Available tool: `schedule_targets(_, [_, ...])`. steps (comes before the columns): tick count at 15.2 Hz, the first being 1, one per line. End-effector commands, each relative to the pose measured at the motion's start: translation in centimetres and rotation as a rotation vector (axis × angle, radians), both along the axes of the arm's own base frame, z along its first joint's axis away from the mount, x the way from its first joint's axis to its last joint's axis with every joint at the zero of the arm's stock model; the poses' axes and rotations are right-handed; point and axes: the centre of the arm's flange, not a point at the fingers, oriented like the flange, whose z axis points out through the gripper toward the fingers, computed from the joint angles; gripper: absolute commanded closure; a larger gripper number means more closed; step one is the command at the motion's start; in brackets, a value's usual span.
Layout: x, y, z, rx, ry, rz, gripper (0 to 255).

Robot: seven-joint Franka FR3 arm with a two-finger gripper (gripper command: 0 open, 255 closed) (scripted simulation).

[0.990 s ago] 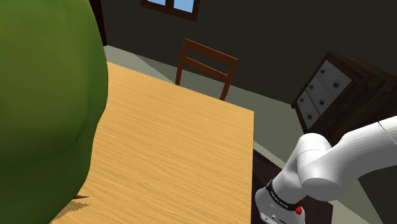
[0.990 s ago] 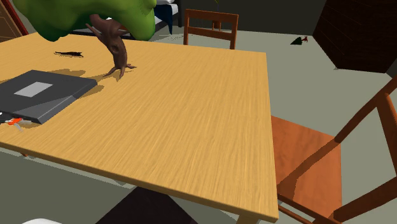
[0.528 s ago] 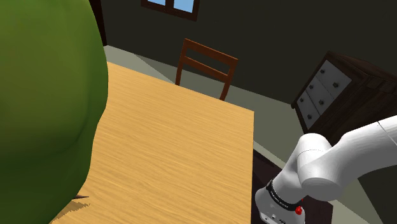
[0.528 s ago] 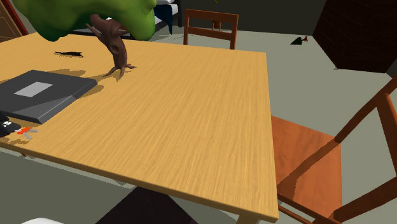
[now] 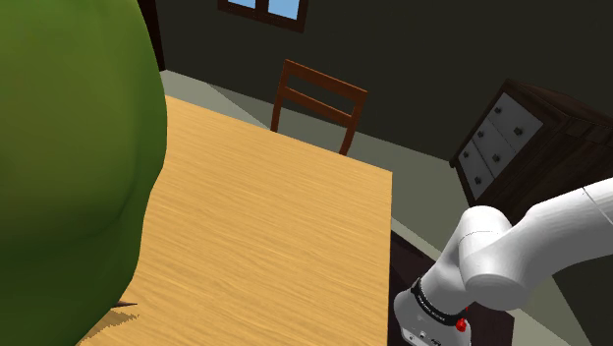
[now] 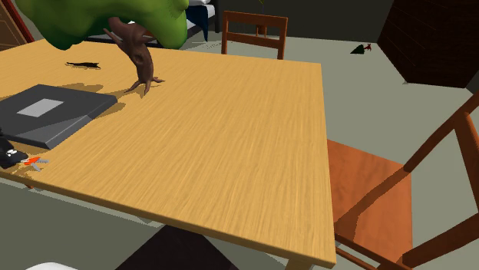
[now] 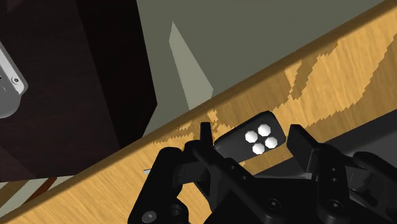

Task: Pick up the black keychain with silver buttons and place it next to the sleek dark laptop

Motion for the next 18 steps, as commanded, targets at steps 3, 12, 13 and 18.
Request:
schedule_targets(3, [0.0,0.0,0.0,0.0,0.0,0.0,0])
schedule_targets(12, [-0.1,0.0,5.0,0.0,0.0,0.0,0])
schedule_targets(13, [-0.1,0.0,5.0,0.0,0.0,0.0,0])
schedule_targets(18, [-0.1,0.0,5.0,0.0,0.0,0.0,0])
